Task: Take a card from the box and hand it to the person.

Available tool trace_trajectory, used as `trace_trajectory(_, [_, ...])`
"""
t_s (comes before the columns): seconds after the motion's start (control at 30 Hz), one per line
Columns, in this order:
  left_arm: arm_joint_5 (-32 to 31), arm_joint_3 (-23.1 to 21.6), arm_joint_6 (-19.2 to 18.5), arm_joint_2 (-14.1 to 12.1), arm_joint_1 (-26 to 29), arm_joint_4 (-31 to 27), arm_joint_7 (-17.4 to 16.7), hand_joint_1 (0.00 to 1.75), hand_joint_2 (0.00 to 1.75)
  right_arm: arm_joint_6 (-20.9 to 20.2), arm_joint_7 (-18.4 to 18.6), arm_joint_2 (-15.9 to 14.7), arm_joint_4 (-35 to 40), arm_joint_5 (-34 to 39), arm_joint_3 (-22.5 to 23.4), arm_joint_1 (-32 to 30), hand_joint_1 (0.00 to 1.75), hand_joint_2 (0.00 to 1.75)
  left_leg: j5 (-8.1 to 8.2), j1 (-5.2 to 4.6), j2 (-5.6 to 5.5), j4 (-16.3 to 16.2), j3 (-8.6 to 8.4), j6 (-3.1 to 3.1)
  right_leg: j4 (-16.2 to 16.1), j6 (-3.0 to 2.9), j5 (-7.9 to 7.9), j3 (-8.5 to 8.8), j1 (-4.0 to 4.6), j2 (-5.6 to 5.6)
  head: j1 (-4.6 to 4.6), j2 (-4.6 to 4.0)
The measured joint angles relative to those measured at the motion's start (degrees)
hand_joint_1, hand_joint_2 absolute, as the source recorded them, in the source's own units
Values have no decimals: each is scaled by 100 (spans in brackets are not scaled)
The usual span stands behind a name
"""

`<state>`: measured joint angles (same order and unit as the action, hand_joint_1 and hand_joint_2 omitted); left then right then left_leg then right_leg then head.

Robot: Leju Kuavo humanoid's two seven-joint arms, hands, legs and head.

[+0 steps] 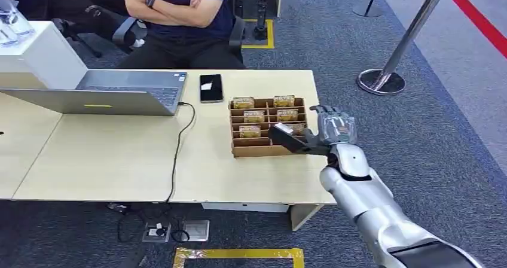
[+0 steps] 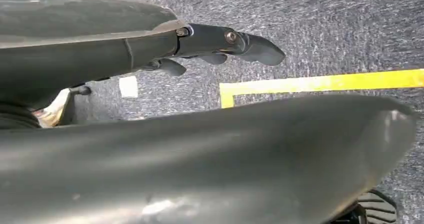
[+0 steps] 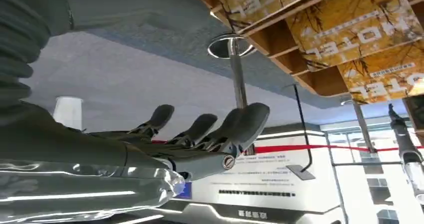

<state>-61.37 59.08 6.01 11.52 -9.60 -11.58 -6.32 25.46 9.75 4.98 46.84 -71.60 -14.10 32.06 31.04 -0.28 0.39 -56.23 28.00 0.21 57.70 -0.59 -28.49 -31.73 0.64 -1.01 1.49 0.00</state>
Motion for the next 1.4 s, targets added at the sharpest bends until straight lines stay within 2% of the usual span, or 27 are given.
trace_trajectory(0.2, [-2,0,11,0,-4,0,2,0,0,-201,-6,37,205,-26,-4,-3,70,175,0,0,0,0,0,0,0,0,0,0,0,0,2,0])
trace_trajectory(0.33, [-9,0,9,2,-4,0,4,0,0,-404,-35,85,260,74,-9,-3,82,175,0,0,0,0,0,0,0,0,0,0,0,0,2,0])
trace_trajectory(0.4, [-9,0,-2,0,-4,0,28,0,0,-520,-83,96,262,151,-11,-1,82,175,0,0,0,0,0,0,0,0,0,0,0,0,2,0])
trace_trajectory(0.43, [-9,0,-11,0,-4,0,35,0,0,-555,-96,101,262,182,-11,-2,75,175,0,0,0,0,0,0,0,0,0,0,0,0,2,0])
trace_trajectory(0.5, [-9,0,-11,2,-3,0,52,0,0,-570,-107,109,273,194,-11,-2,68,175,0,0,0,0,1,0,0,0,0,0,0,0,2,0])
trace_trajectory(0.57, [-11,0,-24,2,-3,0,68,0,0,-575,-116,111,273,194,-11,-2,77,175,0,0,0,0,1,0,0,0,0,0,0,0,4,0])
trace_trajectory(0.67, [-11,0,-48,2,-3,0,72,0,0,-588,-149,111,273,208,-11,-2,77,175,0,0,0,0,0,0,0,0,0,0,0,0,4,0])
trace_trajectory(0.87, [-15,0,-87,2,-3,0,70,0,0,-658,-138,105,310,256,-11,-5,66,175,0,0,0,0,0,0,0,0,0,0,0,0,2,0])
trace_trajectory(1.13, [-26,0,-122,2,-4,0,85,0,0,-664,-13,105,319,114,-24,-6,75,175,0,0,0,0,1,0,0,0,0,0,0,0,2,0])
trace_trajectory(1.3, [-9,0,-251,2,-6,0,101,0,0,-682,17,114,271,57,-70,-2,93,175,0,0,0,0,1,0,0,0,0,0,0,0,4,0])
trace_trajectory(1.4, [11,2,-269,2,-9,0,114,0,0,-680,28,127,193,26,-79,19,89,175,0,0,0,0,2,0,0,0,0,0,0,0,4,0])
